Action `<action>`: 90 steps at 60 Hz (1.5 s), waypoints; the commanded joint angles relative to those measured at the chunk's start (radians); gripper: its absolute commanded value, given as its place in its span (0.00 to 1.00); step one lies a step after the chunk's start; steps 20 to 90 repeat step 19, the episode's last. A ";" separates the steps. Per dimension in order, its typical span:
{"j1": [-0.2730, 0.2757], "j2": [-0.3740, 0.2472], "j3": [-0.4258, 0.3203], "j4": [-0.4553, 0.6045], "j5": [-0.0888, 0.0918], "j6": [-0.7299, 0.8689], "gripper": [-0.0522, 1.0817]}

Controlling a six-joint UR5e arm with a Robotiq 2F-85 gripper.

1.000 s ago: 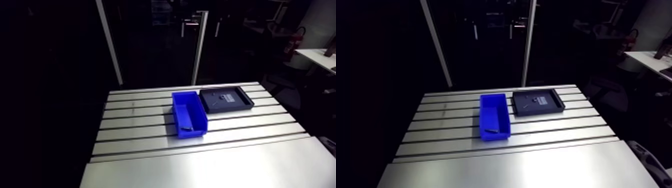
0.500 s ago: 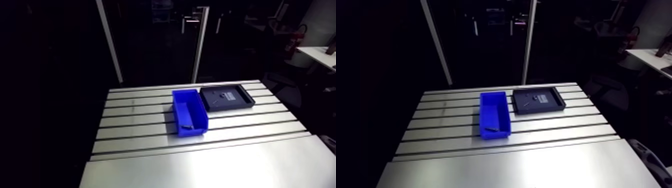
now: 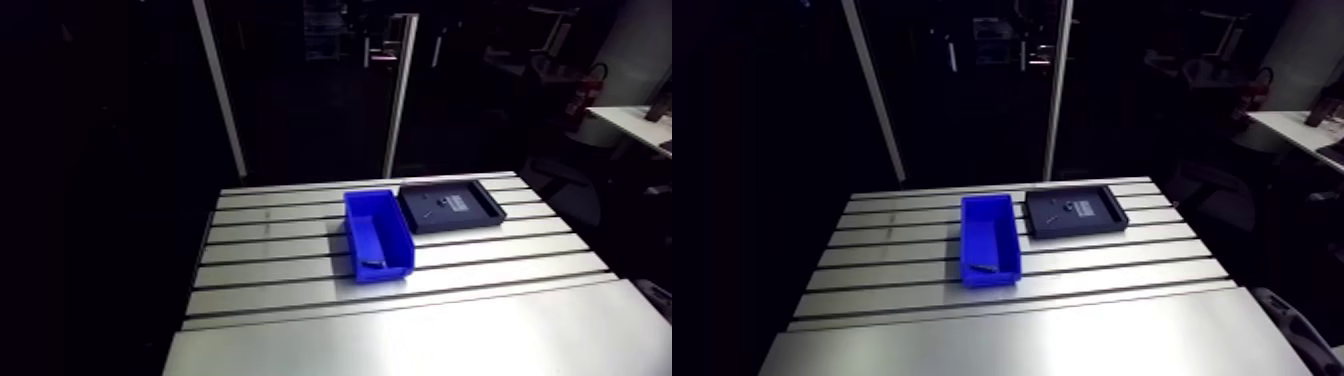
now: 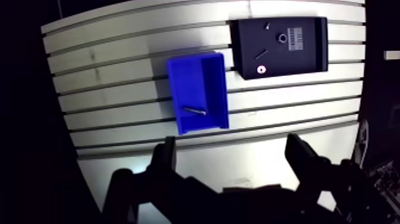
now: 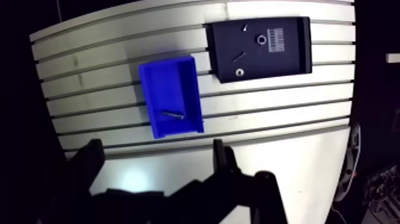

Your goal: Pick up the M10 bolt from the tray and put it into the blue bin.

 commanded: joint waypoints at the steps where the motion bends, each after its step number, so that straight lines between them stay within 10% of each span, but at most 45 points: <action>1: 0.000 -0.010 0.005 0.000 -0.001 0.000 0.05; 90: 0.001 -0.021 0.008 0.001 -0.002 -0.001 0.05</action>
